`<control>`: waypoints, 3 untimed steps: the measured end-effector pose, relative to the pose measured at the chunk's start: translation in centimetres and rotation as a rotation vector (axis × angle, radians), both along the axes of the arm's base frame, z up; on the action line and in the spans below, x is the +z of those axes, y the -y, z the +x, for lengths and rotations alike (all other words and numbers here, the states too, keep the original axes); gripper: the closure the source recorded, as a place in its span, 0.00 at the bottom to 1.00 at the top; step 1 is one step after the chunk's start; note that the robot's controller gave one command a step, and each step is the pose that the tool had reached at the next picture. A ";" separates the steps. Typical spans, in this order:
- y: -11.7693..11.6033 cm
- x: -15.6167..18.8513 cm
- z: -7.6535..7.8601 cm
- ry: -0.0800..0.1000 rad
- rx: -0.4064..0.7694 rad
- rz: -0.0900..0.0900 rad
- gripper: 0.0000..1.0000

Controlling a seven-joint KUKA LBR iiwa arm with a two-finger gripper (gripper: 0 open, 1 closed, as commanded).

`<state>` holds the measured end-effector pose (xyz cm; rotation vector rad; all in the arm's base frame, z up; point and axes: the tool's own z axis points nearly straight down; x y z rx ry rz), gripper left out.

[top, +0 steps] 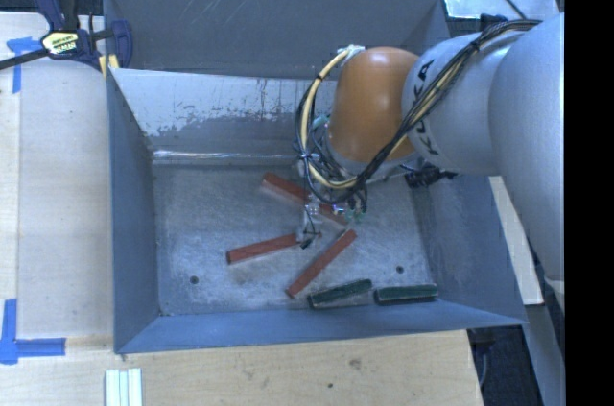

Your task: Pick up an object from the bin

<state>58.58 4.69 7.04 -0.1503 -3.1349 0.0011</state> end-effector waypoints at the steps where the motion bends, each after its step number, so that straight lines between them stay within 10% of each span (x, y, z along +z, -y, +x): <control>1: -0.1 0.3 0.3 0.009 -0.002 0.002 1.00; 2: 0.4 9.0 0.9 0.016 0.005 0.001 1.00; 3: 0.4 8.5 0.6 0.007 0.005 0.001 0.00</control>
Offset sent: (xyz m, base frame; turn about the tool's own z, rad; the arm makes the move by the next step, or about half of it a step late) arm 0.0000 0.0000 0.0000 0.0000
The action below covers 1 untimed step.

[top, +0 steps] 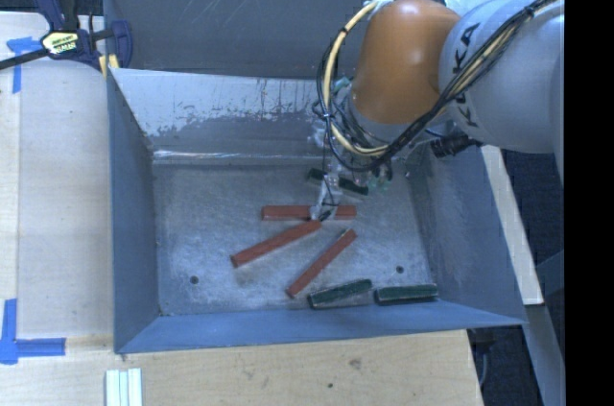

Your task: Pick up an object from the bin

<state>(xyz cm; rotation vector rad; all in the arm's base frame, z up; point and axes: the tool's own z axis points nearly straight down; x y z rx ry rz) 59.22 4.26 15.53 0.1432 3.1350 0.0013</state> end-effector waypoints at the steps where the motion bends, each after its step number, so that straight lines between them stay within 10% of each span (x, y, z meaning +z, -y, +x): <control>1: 4.3 -8.5 1.9 -0.006 -0.068 -0.001 0.00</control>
Offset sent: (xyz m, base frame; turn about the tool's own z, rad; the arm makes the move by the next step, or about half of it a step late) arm 0.0197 -0.0404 -0.0808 0.0638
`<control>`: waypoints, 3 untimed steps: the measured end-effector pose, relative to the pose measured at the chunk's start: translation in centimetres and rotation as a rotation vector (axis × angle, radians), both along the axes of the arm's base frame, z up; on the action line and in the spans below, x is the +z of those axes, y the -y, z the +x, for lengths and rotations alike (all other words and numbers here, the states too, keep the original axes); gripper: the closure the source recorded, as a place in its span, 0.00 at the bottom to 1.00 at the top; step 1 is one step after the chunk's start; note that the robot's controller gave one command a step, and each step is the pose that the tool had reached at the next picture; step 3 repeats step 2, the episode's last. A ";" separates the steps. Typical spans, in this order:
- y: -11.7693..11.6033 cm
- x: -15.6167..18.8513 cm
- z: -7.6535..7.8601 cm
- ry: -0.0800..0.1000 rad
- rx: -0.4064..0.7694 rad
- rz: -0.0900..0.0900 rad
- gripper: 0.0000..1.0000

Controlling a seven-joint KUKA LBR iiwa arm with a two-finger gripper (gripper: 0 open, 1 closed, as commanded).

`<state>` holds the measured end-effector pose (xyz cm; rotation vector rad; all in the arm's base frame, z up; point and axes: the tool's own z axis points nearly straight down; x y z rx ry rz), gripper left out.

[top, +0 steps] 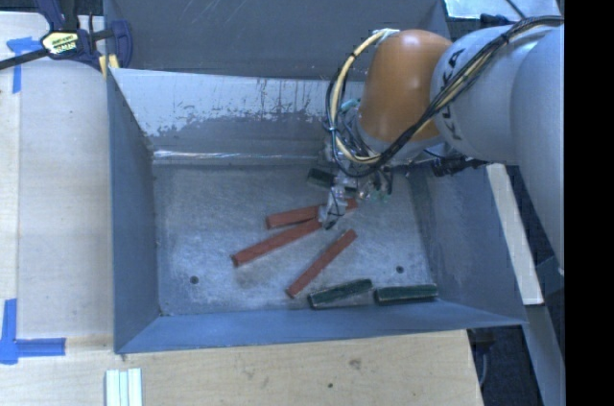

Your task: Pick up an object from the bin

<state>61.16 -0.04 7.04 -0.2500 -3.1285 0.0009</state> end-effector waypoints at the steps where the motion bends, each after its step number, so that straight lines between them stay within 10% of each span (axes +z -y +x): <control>1: -0.3 0.8 0.2 0.008 0.004 0.001 1.00; 2: -1.7 20.6 1.2 0.016 0.002 0.001 1.00; 3: -1.7 20.6 1.2 0.016 0.002 0.001 1.00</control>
Offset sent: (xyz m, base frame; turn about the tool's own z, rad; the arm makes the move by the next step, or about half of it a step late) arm 0.0000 0.0000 0.0000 0.0000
